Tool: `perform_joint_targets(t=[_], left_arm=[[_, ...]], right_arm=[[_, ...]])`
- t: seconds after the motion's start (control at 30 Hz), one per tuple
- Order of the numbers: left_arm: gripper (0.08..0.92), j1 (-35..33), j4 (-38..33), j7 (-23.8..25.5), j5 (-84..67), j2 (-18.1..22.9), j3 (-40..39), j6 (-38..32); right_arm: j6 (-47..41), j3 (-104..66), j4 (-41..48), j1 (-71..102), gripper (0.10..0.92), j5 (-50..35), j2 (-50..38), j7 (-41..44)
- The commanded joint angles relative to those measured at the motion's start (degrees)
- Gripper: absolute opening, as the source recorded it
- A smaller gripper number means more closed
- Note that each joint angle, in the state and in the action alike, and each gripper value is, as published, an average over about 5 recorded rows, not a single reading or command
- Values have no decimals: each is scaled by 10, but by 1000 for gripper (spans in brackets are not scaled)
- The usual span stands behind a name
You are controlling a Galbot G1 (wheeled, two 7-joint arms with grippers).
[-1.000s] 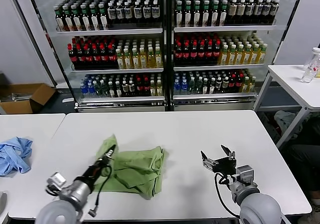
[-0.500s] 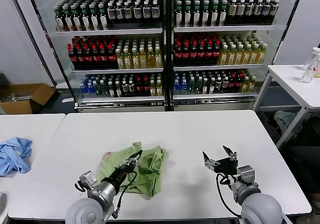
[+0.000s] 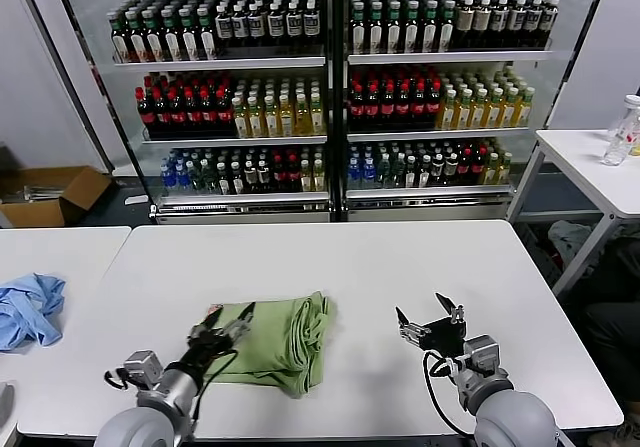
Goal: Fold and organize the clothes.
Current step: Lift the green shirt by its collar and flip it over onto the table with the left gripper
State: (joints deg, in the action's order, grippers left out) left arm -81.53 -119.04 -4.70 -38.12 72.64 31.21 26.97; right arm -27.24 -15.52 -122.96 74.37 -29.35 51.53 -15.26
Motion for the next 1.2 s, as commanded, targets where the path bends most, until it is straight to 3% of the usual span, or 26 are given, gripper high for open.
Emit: perform_joint_targets(t=[0.03, 0.57, 1.2], left_arm=[[792, -18, 90, -14, 129, -16, 36, 4], [810, 15, 107, 10, -115, -2, 38, 60], [298, 13, 83, 38, -373, 19, 146, 51]], right_arm=[[-1, 1, -7, 7, 823, 8, -2, 0], [0, -27, -32, 51, 823, 16, -2, 3], [4, -60, -54, 104, 823, 24, 0, 2]])
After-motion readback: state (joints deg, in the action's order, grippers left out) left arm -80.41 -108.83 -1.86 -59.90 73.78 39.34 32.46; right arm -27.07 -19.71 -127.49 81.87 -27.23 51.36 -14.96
